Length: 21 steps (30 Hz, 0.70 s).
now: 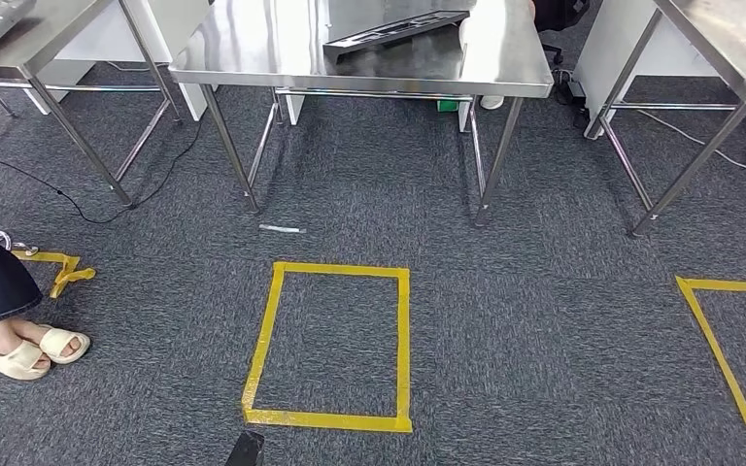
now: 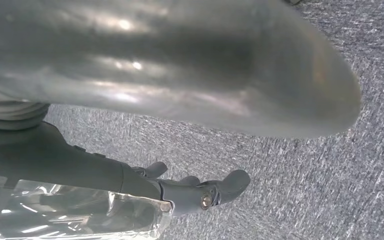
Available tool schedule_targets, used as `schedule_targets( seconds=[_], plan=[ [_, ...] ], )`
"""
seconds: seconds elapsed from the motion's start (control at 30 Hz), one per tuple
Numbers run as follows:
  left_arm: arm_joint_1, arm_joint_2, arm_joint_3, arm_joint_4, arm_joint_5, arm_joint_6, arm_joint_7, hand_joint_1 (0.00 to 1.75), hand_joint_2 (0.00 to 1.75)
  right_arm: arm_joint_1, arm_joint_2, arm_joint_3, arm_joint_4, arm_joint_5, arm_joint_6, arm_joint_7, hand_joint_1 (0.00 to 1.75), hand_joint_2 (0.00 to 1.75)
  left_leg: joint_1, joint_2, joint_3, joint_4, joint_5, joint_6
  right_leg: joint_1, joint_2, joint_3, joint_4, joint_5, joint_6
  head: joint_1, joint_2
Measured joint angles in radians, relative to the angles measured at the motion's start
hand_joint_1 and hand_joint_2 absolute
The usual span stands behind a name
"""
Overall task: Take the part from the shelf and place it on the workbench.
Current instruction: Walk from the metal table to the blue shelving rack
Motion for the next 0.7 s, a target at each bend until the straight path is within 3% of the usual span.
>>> schedule_targets(
  seconds=[0.07, 0.1, 0.13, 0.23, 0.3, 0.37, 0.43, 0.47, 0.53, 0.57, 0.6, 0.63, 0.7],
  plan=[
    [0.003, 0.0, 0.002, 0.0, 0.001, 0.0, 0.0, 0.0, 0.0, 0.001, 0.001, 0.0, 0.0, 0.0, 0.001, 0.0, 0.0, 0.0, 0.001, -0.003, -0.037, 0.125, -0.057, -0.005, 0.004, -0.002, -0.012, 0.001, 0.008, -0.007, -0.001, 0.0],
    [0.005, 0.0, 0.003, 0.0, 0.002, 0.0, 0.0, 0.0, 0.0, 0.003, 0.001, 0.0, 0.0, 0.0, 0.001, 0.0, 0.0, 0.0, 0.002, -0.004, -0.035, 0.146, -0.057, -0.006, 0.006, -0.002, -0.016, 0.002, 0.011, -0.007, -0.001, 0.0],
    [0.007, 0.0, 0.003, 0.0, 0.002, 0.0, 0.0, 0.0, 0.0, 0.004, 0.001, 0.0, 0.0, 0.0, 0.002, 0.0, 0.0, 0.0, 0.003, -0.004, -0.012, 0.127, -0.04, -0.006, 0.006, -0.002, -0.017, 0.003, 0.013, -0.006, -0.001, 0.0],
    [0.007, 0.001, 0.004, 0.0, 0.003, 0.0, -0.003, 0.0, 0.0, 0.004, 0.001, 0.001, 0.0, 0.009, 0.003, 0.004, 0.0, 0.0, 0.004, 0.001, 0.111, -0.061, 0.032, 0.0, 0.009, -0.003, -0.016, 0.015, 0.012, 0.0, -0.001, 0.0],
    [0.007, 0.0, 0.004, 0.0, 0.002, 0.0, -0.004, 0.0, 0.0, 0.002, 0.001, 0.003, 0.0, 0.02, 0.005, 0.013, 0.0, 0.0, -0.001, 0.005, 0.142, -0.124, 0.039, 0.008, 0.016, -0.007, -0.024, 0.025, 0.01, 0.007, -0.001, 0.0],
    [0.007, 0.0, 0.005, 0.0, 0.001, 0.0, -0.005, 0.0, 0.0, 0.001, 0.001, 0.005, 0.0, 0.028, 0.008, 0.023, 0.0, 0.0, -0.004, -0.001, 0.138, -0.137, 0.035, 0.021, 0.019, -0.016, -0.034, 0.028, 0.011, 0.017, -0.001, 0.0],
    [0.007, 0.001, 0.006, 0.0, 0.001, 0.0, -0.006, 0.0, 0.0, 0.0, 0.0, 0.007, 0.0, 0.034, 0.011, 0.029, 0.0, 0.0, 0.0, -0.011, 0.134, -0.15, 0.039, 0.036, 0.017, -0.017, -0.053, 0.053, -0.005, 0.024, 0.0, 0.0],
    [0.007, 0.0, 0.006, 0.0, 0.0, 0.0, -0.007, 0.0, 0.0, -0.001, 0.0, 0.008, 0.0, 0.035, 0.012, 0.032, 0.0, 0.0, 0.002, -0.015, 0.132, -0.153, 0.043, 0.043, 0.016, -0.014, -0.074, 0.096, -0.028, 0.024, 0.002, 0.0],
    [0.007, 0.0, 0.007, 0.0, -0.001, 0.0, -0.007, 0.0, 0.0, -0.002, 0.0, 0.01, 0.0, 0.036, 0.013, 0.036, 0.0, 0.0, 0.001, -0.022, 0.125, -0.154, 0.049, 0.05, 0.014, -0.006, -0.141, 0.234, -0.086, 0.02, 0.005, 0.0],
    [0.007, -0.001, 0.008, 0.0, -0.002, 0.0, -0.007, 0.0, 0.0, -0.001, 0.0, 0.01, 0.0, 0.036, 0.013, 0.038, 0.0, 0.0, 0.001, -0.027, 0.121, -0.153, 0.051, 0.051, 0.012, -0.004, -0.172, 0.3, -0.107, 0.02, 0.005, 0.0],
    [0.008, -0.001, 0.008, 0.0, -0.002, 0.0, -0.007, 0.0, 0.0, 0.0, 0.0, 0.01, 0.0, 0.036, 0.013, 0.04, 0.0, 0.0, 0.001, -0.034, 0.119, -0.153, 0.053, 0.051, 0.011, -0.003, -0.187, 0.333, -0.112, 0.025, 0.005, 0.0],
    [0.008, -0.001, 0.008, 0.0, -0.002, 0.0, -0.007, 0.0, 0.0, 0.002, -0.001, 0.01, 0.0, 0.037, 0.013, 0.041, 0.0, 0.0, 0.001, -0.041, 0.118, -0.153, 0.055, 0.05, 0.008, -0.001, -0.183, 0.324, -0.099, 0.034, 0.005, 0.0],
    [0.008, -0.001, 0.008, 0.0, -0.003, 0.0, -0.007, 0.0, 0.0, 0.002, -0.002, 0.01, 0.0, 0.038, 0.013, 0.042, 0.0, 0.0, 0.003, -0.06, 0.118, -0.152, 0.059, 0.044, 0.0, 0.018, -0.122, 0.198, -0.039, 0.055, 0.006, 0.0]
  ],
)
